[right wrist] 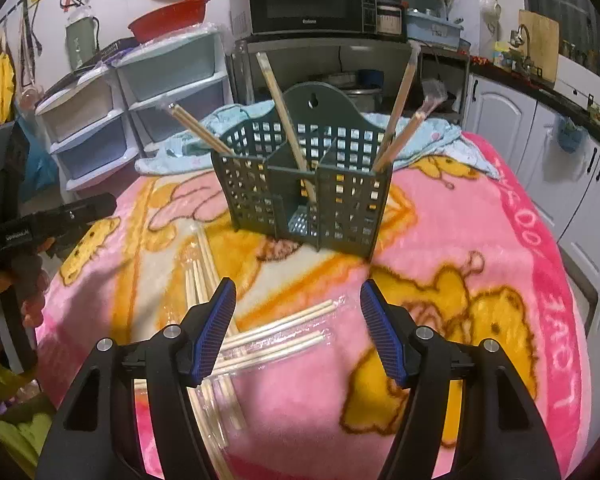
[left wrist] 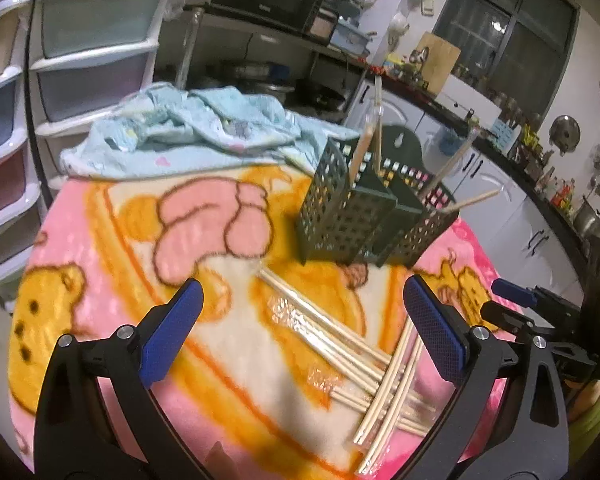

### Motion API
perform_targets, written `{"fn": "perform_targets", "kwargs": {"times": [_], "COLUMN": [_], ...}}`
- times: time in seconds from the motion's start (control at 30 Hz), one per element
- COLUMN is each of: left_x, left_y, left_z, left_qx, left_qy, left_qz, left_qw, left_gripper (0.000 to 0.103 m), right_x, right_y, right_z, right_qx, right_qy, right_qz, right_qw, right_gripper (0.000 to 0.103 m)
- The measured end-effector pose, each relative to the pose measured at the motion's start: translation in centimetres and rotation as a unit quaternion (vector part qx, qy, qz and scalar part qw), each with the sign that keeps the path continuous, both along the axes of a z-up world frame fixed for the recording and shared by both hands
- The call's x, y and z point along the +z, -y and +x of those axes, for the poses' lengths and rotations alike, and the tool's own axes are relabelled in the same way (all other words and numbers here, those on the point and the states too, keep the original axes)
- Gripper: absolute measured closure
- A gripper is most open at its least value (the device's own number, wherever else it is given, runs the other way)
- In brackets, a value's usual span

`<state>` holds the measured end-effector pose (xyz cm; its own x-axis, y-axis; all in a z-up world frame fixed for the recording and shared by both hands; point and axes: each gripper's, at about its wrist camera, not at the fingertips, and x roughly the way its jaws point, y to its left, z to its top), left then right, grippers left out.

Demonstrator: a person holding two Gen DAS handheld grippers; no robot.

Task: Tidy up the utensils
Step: 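Withdraw both open tools from the caddy, then move both open tools down to the loose wooden chopsticks on the blanket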

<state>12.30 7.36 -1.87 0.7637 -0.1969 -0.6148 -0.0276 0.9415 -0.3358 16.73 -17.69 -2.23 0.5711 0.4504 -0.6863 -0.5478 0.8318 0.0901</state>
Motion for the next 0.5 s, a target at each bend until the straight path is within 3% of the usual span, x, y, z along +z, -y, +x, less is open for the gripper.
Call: {"fn": "perform_targets", "kwargs": {"times": [0.5], "left_x": [-4.0], "left_y": [1.2], "left_z": [1.3], "left_qx": [-0.02], "left_qy": [-0.052], "left_qz": [0.001], "left_qw": [0.9985], "left_gripper": [0.011], "right_x": [-2.9], "right_y": [0.3], "right_z": [0.5], "right_qx": [-0.006], "right_qy": [-0.023], "right_qz": [-0.021], "right_qw": [0.999], "right_gripper": [0.041]}}
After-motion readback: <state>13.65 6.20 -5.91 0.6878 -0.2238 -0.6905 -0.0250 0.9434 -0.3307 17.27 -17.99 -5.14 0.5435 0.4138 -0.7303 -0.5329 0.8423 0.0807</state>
